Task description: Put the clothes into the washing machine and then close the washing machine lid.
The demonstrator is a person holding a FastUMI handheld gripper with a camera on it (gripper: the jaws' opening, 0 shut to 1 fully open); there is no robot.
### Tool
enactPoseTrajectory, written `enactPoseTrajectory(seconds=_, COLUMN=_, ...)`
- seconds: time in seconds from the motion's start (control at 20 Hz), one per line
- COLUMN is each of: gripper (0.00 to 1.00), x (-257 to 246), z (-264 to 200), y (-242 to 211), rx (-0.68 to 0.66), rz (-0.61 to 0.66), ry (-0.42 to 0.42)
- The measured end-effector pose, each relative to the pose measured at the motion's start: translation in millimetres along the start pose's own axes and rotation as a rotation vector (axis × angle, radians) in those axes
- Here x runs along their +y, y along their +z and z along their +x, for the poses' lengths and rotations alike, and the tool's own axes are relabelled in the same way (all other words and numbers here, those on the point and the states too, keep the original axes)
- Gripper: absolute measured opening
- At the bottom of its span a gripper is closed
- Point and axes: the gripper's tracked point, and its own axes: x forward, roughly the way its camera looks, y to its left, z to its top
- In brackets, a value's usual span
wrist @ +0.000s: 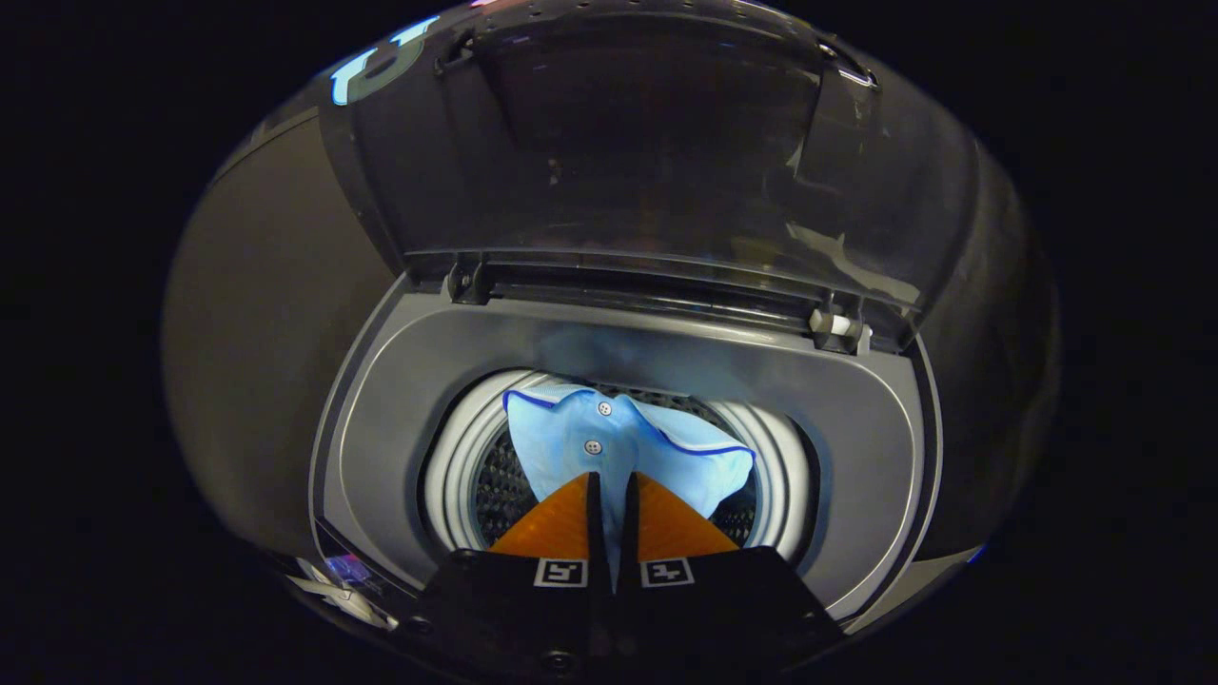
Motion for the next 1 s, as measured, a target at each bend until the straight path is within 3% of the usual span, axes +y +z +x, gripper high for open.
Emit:
enactPoseTrajectory(seconds=0.05, gripper=0.12, x=3, z=0, y=-1, rx=0.011, rz=0.026, ry=0.006)
enactPoseTrajectory(seconds=0.25, gripper=1.00, x=-10, z=-6, y=5, rx=-0.012, rz=0.041, ry=-0.059)
enactPoseTrajectory(seconds=1.0, gripper=1.00, x=-9, z=-59, y=59, rx=-0.196, rz=0.081, ry=-0.130)
